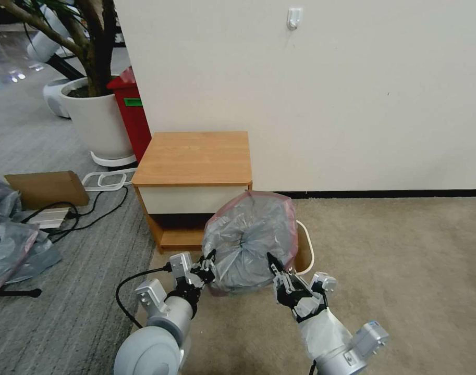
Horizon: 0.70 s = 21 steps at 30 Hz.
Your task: Pick up the garbage bag from the table and place it over the trash can.
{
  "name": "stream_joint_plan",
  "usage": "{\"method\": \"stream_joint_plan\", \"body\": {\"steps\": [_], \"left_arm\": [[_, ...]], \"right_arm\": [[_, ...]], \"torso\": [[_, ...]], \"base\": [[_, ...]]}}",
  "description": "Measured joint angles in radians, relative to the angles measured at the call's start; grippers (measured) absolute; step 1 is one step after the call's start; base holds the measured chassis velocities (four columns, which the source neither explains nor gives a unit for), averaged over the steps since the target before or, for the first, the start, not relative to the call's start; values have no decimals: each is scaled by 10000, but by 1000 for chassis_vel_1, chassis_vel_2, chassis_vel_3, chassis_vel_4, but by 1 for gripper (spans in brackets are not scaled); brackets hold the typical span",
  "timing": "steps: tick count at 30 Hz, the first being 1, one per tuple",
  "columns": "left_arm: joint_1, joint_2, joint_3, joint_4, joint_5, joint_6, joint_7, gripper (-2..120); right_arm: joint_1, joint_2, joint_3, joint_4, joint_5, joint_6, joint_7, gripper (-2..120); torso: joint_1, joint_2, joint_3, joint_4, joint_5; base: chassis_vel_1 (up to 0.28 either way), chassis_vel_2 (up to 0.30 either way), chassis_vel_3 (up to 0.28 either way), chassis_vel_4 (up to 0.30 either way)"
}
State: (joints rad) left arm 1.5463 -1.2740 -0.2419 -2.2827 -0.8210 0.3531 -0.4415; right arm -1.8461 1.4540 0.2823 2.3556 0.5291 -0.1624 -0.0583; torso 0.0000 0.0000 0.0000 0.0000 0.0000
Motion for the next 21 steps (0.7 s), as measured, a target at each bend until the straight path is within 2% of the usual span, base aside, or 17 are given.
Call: {"method": "stream_joint_plan", "body": {"steps": [21], "left_arm": [[-286, 51, -279, 144, -635, 35, -268, 9]], "right_arm": [[-592, -221, 625, 161, 10, 378, 11, 0]], "torso": [[0, 0, 0, 0, 0]], "base": [[0, 0, 0, 0]]}}
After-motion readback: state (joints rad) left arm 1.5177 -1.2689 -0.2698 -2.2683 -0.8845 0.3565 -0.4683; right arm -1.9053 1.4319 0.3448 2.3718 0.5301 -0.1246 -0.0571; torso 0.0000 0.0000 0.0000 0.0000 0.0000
